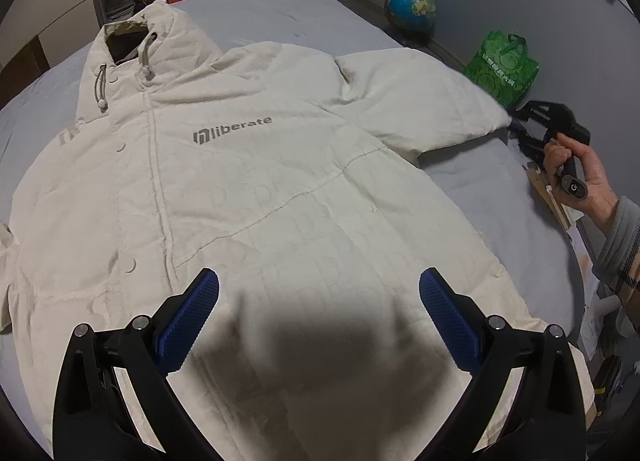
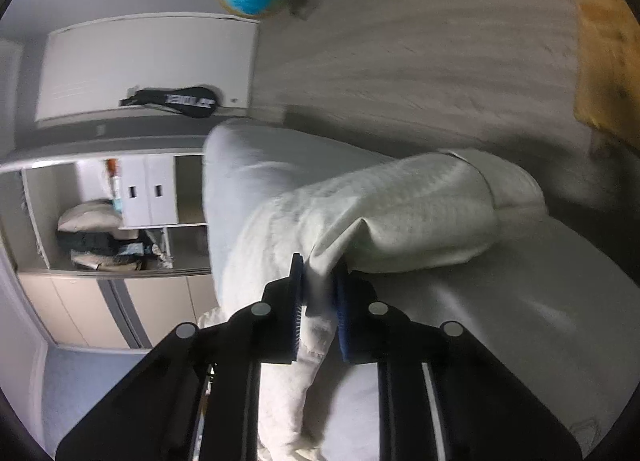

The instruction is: Fold large clothes

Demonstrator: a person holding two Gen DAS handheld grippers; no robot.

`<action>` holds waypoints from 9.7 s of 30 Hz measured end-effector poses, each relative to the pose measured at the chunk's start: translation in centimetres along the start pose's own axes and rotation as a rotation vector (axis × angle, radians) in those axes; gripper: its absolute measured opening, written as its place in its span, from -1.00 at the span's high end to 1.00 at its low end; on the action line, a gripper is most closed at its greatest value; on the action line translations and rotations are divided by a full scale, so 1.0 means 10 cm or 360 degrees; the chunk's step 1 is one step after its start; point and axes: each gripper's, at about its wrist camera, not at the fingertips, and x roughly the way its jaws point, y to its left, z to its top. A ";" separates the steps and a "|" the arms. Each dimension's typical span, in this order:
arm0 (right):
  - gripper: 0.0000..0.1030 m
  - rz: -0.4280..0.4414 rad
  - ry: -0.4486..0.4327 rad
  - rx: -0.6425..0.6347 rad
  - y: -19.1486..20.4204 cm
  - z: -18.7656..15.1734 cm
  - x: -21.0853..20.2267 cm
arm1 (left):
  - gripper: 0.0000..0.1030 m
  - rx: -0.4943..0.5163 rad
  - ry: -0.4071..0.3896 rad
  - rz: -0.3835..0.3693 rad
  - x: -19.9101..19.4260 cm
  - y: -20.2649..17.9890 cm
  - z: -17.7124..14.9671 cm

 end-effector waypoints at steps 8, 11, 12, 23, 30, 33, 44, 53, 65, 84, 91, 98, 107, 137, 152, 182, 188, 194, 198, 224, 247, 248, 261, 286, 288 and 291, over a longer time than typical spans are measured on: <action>0.76 0.0246 -0.0027 -0.0224 0.91 -0.29 -0.18 | -0.88 -0.0063 -0.0088 -0.0006 -0.23 0.21 -0.07; 0.76 0.0301 0.0017 -0.0317 1.23 -0.50 -0.15 | -0.88 -0.0083 -0.0125 0.0015 -0.33 0.36 -0.12; 0.78 0.0314 0.0045 -0.0362 1.37 -0.61 -0.12 | -0.88 -0.0091 -0.0132 0.0019 -0.36 0.41 -0.13; 0.86 0.0237 0.0361 -0.0825 2.27 -2.04 0.51 | -0.88 -0.0277 -0.0241 0.0190 -0.79 1.41 -0.42; 0.91 0.0147 0.0576 -0.1017 2.37 -2.95 0.95 | -0.88 -0.0476 -0.0310 0.0236 -0.90 1.99 -0.65; 0.92 0.0102 0.0684 -0.1154 2.40 -3.40 1.09 | -0.88 -0.0548 -0.0344 0.0243 -0.91 2.17 -0.76; 0.75 -0.0447 0.1007 -0.1710 2.08 -4.69 1.71 | -0.88 -0.0774 -0.0316 0.0234 -0.81 2.48 -1.02; 0.05 -0.0269 0.0935 -0.1580 1.85 -4.27 1.06 | -0.88 -0.0525 -0.0306 0.0299 -0.72 2.19 -0.90; -0.02 -0.0084 0.0458 -0.0989 1.31 -3.15 0.32 | -0.87 0.0062 -0.0343 0.0244 -0.38 1.14 -0.17; -0.02 0.0111 0.0486 -0.0777 0.99 -2.87 0.36 | 0.60 0.0636 -0.0146 0.0374 0.49 0.46 0.65; -0.02 0.0102 0.0494 -0.0801 0.96 -2.89 0.33 | 0.63 0.0008 -0.0481 0.0205 -0.19 1.06 0.69; -0.03 0.0071 0.0497 -0.0859 1.02 -2.94 0.36 | 0.64 -0.0565 -0.0565 0.0168 -0.45 1.85 0.25; -0.03 0.0014 0.0505 -0.0944 1.05 -3.01 0.40 | 0.57 -0.1018 -0.0461 0.0061 -0.37 2.59 -0.38; -0.07 -0.0150 0.0470 -0.1295 1.27 -3.38 0.22 | -0.78 -0.1848 -0.0568 0.0412 -1.52 5.05 -1.95; -0.08 -0.0239 0.0443 -0.1277 1.23 -3.36 0.23 | -0.58 -0.2001 -0.0589 0.0458 -1.36 5.87 -2.38; -0.08 -0.0141 0.0463 -0.1196 1.19 -3.31 0.22 | 0.93 -0.1498 -0.1105 0.0297 -2.43 4.93 -1.35; -0.08 -0.0094 0.0472 -0.1171 1.19 -3.29 0.21 | 0.93 -0.1232 -0.1138 0.0294 -2.59 4.30 -0.93; -0.08 -0.0051 0.0474 -0.1146 1.18 -3.26 0.16 | 0.93 -0.1020 -0.1155 0.0259 -2.57 3.69 -0.61; -0.08 -0.0032 0.0484 -0.1130 1.18 -3.25 0.15 | 0.93 -0.1015 -0.1196 0.0171 -2.52 3.36 -0.43; -0.08 0.0067 0.0521 -0.1036 1.16 -3.16 0.14 | 0.73 -0.0416 -0.0500 0.0146 -0.32 1.58 0.29; -0.08 -0.0214 0.0652 -0.1860 1.60 -4.14 0.39 | -0.37 -0.0493 -0.0512 0.0076 -1.06 1.96 -0.60; -0.07 -0.0230 0.0668 -0.1971 1.68 -4.31 0.43 | -0.42 -0.0525 -0.0528 0.0139 -1.14 2.08 -0.64; -0.28 -0.0295 0.0780 -0.2525 2.29 -5.93 1.16 | -0.43 -0.1141 -0.0741 0.0229 -1.47 3.10 -1.34; 0.47 -0.0323 0.0296 -0.2213 2.92 -4.96 1.15 | -0.40 -0.1319 -0.0691 0.0162 -1.39 3.29 -1.47; 0.47 -0.0340 0.0259 -0.2063 2.94 -4.60 1.10 | -0.40 -0.1289 -0.0688 0.0170 -1.39 3.25 -1.45; 0.47 -0.0412 0.0213 -0.1905 2.88 -4.12 1.06 | -0.40 -0.1241 -0.0679 0.0181 -1.38 3.21 -1.41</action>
